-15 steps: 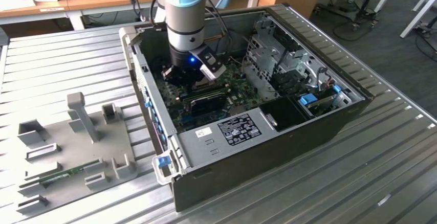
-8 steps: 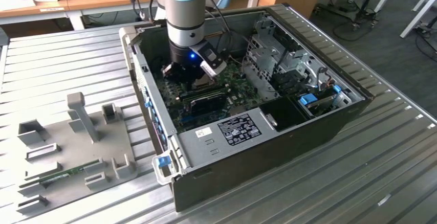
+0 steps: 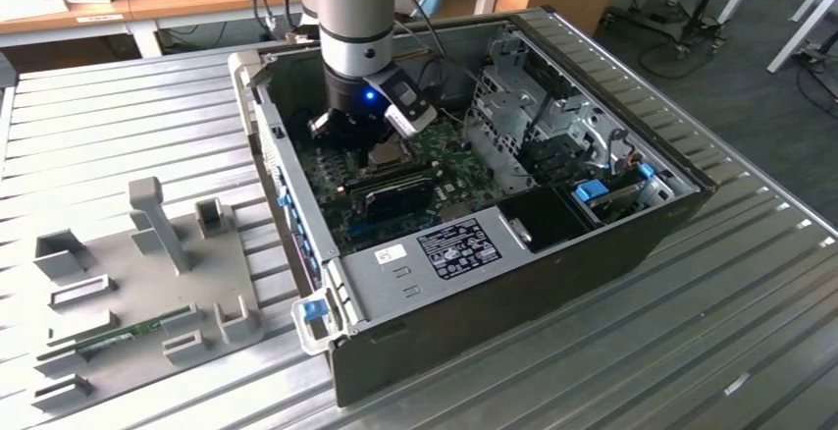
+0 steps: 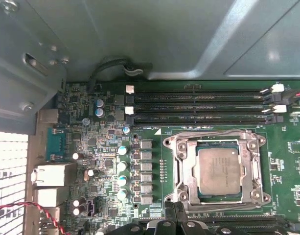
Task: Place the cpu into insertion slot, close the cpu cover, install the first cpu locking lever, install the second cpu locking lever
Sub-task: 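Install the second cpu locking lever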
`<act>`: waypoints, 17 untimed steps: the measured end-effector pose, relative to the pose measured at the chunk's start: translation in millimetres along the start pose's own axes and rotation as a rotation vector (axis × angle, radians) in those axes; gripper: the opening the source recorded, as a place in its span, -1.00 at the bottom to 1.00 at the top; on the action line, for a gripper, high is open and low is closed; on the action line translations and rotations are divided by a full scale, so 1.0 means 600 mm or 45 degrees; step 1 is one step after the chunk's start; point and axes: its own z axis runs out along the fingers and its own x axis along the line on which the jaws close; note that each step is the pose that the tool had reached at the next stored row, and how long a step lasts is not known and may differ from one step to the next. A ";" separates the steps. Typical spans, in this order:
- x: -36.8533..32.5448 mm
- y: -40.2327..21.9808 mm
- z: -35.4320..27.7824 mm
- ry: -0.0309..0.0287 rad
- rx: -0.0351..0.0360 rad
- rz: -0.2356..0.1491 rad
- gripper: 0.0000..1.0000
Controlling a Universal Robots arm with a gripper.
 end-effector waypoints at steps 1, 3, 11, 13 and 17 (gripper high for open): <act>0.000 0.000 0.000 0.0000 0.0000 0.000 -0.79; 0.000 0.000 0.000 -0.0001 -0.0001 0.000 -0.79; -0.039 0.001 0.003 0.0040 0.0002 0.000 -0.79; -0.048 0.001 0.003 0.0050 0.0002 0.000 -0.79; -0.066 0.002 0.005 0.0066 0.0003 0.001 -0.79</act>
